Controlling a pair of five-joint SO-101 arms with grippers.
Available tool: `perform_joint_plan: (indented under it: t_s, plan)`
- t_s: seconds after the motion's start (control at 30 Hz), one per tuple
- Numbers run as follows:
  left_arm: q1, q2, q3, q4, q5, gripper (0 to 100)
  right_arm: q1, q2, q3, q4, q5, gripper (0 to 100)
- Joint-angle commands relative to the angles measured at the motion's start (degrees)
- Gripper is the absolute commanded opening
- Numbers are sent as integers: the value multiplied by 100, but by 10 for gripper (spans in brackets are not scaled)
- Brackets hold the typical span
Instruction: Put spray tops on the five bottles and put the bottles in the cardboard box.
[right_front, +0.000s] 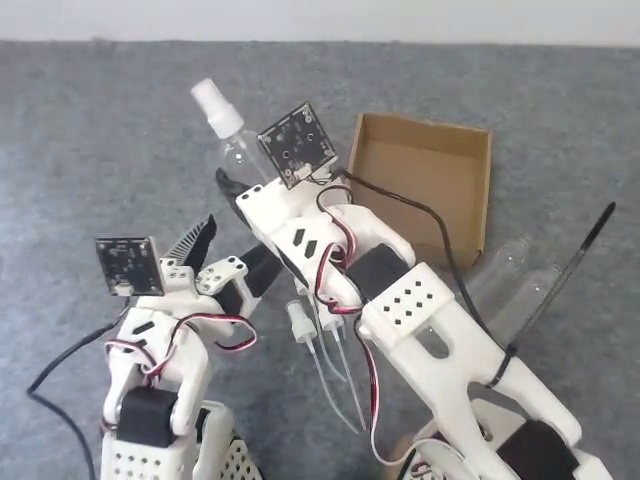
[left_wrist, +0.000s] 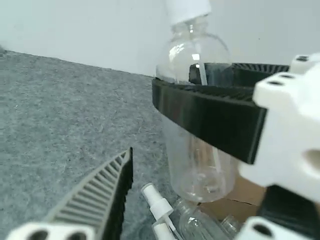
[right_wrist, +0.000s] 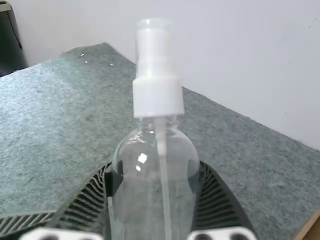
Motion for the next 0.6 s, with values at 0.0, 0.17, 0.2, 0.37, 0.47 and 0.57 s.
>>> perform_joint_plan:
  t_s: [0.0,0.17,0.2,0.37,0.47,0.57]
  plan:
    - [-18,-44,13,-176,114,404,-57,-400,-70,-101,-35,6]
    - [-18,-26,259,-545,105,404,-48,-497,-79,277,-35,6]
    - [-18,-26,303,-598,35,404,-48,-593,-70,338,-35,6]
    - [-18,-18,330,-615,-114,404,-66,-1209,-62,998,-35,6]
    - [-18,-18,330,-615,-123,404,-40,-1402,-53,1349,-26,6]
    - [-18,-18,330,-615,-123,404,-40,-1508,-53,1604,-26,6]
